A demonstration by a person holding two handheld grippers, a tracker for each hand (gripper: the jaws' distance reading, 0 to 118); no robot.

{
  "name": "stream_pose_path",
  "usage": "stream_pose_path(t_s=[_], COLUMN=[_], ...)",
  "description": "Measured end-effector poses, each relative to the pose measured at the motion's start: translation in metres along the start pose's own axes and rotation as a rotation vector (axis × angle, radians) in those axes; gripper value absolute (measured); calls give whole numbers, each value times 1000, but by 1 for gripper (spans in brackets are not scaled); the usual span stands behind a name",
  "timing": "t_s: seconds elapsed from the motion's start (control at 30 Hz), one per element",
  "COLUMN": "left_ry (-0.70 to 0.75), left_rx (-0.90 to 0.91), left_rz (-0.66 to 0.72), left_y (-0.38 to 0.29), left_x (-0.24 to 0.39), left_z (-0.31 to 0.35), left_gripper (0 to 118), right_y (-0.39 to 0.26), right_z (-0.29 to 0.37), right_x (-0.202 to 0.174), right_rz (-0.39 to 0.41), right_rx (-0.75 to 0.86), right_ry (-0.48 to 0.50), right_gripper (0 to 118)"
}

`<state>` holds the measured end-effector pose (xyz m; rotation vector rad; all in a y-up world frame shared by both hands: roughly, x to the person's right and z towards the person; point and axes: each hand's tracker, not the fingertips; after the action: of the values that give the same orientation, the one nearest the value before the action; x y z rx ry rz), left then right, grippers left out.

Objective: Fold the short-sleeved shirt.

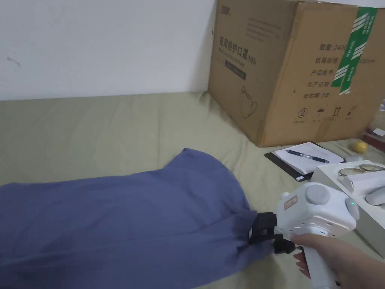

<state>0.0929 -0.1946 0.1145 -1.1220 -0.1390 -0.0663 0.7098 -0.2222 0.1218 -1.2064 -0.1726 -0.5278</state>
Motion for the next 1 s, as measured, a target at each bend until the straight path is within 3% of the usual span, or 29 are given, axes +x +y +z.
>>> stream_pose_path(t_s=[0.07,0.1,0.13,0.2,0.27,0.43,0.63,0.77,0.9,0.93,0.97,1.0], left_ry=[-9,-13,-14,-20,-26,-99,-179,-191,-184,-172,-178,-153], left_rx=[-4,-4,-2,1,12,42,42,22,20,62,92,115], left_rz=[11,16,22,40,66,145,110,108,140,170,199,215], left_y=[0,0,1,1,2,-4,-42,-79,-109,-116,-122,-126], left_x=[-4,-4,-5,-9,-10,-20,-27,-26,-28,-30,-30,-32], left_z=[-2,-3,-2,-2,4,37,87,87,51,48,48,51], left_gripper=[3,3,3,3,3,3,3,3,4,9,28,56], right_y=[-3,-4,-7,-8,-9,-21,-80,-121,-142,-144,-149,-153], right_z=[4,6,14,29,46,101,149,131,84,79,79,84], right_x=[-6,-8,-13,-20,-21,-11,10,34,47,53,53,52], right_rz=[68,79,92,193,226,169,222,153,136,121,101,76], right_rx=[-14,-22,-2,54,88,122,117,24,68,146,178,196], right_ry=[30,82,73,17,58,129,101,107,94,100,104,104], right_gripper=[10,10,10,10,10,10,10,10,10,10,23,44])
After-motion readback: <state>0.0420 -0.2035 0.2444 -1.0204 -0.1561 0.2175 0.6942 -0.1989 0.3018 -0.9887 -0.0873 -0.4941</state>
